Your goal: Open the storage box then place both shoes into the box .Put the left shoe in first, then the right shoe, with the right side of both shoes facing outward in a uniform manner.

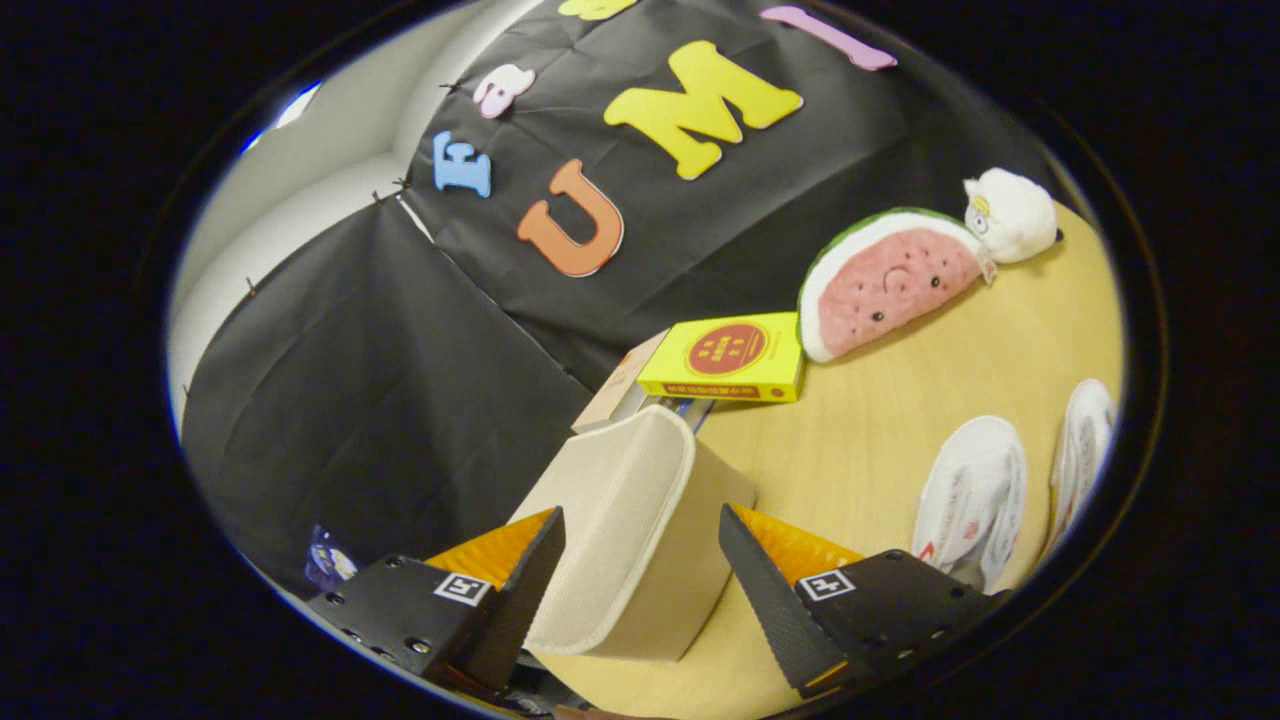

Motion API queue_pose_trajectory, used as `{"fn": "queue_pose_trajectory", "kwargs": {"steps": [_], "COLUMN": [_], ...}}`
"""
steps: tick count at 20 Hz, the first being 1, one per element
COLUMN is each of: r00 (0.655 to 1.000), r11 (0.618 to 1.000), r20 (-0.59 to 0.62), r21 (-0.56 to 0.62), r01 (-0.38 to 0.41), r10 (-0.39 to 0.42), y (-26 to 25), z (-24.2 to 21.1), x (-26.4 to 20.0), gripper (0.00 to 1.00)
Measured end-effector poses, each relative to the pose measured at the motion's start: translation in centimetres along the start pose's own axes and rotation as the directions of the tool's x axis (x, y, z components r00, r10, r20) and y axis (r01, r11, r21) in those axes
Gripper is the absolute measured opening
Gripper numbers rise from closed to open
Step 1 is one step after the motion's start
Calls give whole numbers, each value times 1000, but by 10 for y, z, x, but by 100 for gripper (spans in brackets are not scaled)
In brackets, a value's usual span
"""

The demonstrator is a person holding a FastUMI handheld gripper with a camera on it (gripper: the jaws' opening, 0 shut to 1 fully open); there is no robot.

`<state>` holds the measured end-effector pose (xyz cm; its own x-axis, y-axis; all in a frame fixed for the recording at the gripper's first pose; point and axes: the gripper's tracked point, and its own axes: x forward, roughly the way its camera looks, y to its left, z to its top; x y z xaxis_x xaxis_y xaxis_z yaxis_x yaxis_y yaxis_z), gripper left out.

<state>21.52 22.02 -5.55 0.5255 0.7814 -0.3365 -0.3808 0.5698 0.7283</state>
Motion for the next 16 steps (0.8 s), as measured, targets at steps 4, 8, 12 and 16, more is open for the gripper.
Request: {"fn": "queue_pose_trajectory", "kwargs": {"steps": [4, 8, 12, 16], "r00": [989, 958, 939, 934], "r11": [987, 956, 941, 942], "r20": [-92, -203, -240, -277], "r21": [123, 253, 292, 307], "r01": [-103, -150, -171, -135], "r10": [115, 204, 245, 224], "y": [6, 1, 8, 5], "z": [1, -17, -20, -24], "x": [27, 54, 62, 58], "gripper": [94, 93, 88, 65]}}
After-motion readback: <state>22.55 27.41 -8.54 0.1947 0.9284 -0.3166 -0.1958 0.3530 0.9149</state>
